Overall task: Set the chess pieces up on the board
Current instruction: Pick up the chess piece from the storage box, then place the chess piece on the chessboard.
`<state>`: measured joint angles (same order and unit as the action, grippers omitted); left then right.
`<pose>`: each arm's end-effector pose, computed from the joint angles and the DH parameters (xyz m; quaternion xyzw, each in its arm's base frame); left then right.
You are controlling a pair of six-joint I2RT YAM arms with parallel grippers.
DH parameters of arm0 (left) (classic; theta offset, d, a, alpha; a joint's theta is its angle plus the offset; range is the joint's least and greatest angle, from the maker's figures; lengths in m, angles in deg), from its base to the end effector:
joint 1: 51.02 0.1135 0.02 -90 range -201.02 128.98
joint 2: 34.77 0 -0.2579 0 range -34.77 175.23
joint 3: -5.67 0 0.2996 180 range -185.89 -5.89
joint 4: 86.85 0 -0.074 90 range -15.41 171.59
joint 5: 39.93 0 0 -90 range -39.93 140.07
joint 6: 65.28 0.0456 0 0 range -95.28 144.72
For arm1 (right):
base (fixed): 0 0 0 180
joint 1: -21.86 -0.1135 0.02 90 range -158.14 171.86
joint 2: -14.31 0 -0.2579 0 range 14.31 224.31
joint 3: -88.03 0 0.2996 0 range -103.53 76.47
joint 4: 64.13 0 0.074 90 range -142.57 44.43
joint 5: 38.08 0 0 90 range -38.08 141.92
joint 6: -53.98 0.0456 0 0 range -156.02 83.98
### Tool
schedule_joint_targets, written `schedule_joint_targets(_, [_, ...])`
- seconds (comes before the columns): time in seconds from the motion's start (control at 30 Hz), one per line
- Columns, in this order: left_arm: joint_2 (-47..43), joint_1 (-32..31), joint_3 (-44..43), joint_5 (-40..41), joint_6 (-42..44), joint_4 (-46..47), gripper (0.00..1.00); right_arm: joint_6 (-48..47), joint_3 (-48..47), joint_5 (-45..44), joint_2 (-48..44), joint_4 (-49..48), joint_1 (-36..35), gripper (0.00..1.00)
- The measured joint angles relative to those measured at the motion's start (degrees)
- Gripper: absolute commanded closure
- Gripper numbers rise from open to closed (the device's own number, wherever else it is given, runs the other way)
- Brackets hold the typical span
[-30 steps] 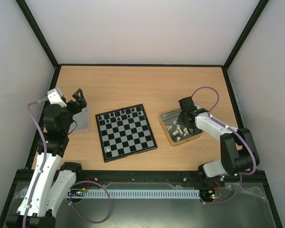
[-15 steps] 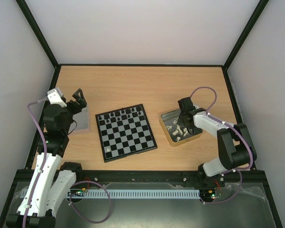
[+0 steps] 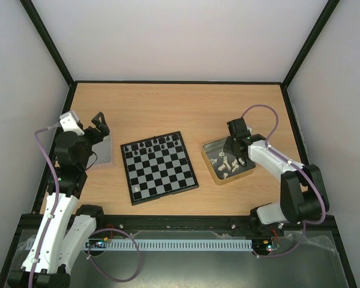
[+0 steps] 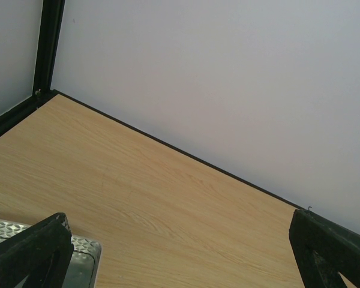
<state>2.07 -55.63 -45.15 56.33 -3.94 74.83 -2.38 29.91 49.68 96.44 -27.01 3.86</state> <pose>0.2230 -0.0130 0.3315 -0.1889 0.7085 -0.1560 0.6619 0.3012 0.0960 0.1424 0.1366 0.9586 0.0915 0.2326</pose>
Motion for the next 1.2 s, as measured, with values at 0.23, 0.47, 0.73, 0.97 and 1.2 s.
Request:
schedule_joint_targets(0.23, [0.0, 0.0, 0.0, 0.0, 0.0, 0.0, 0.00, 0.1, -2.7, 5.6, -4.7, 0.7, -0.1, 0.98])
schedule_joint_targets(0.47, [0.1, 0.0, 0.0, 0.0, 0.0, 0.0, 0.00, 1.5, -7.0, 9.2, -5.5, 0.8, -8.4, 0.98])
schedule_joint_targets(0.73, [0.3, 0.1, 0.0, 0.0, 0.0, 0.0, 0.00, 5.0, -11.6, 11.0, 1.5, -2.7, -28.2, 0.98])
schedule_joint_targets(0.97, [0.3, 0.1, 0.0, 0.0, 0.0, 0.0, 0.00, 4.2, -18.6, 10.0, 13.6, -2.5, -41.6, 0.98])
schedule_joint_targets(1.2, [0.0, 0.1, 0.0, 0.0, 0.0, 0.0, 0.00, 3.6, -26.5, 8.1, 21.0, -1.6, -48.6, 0.98])
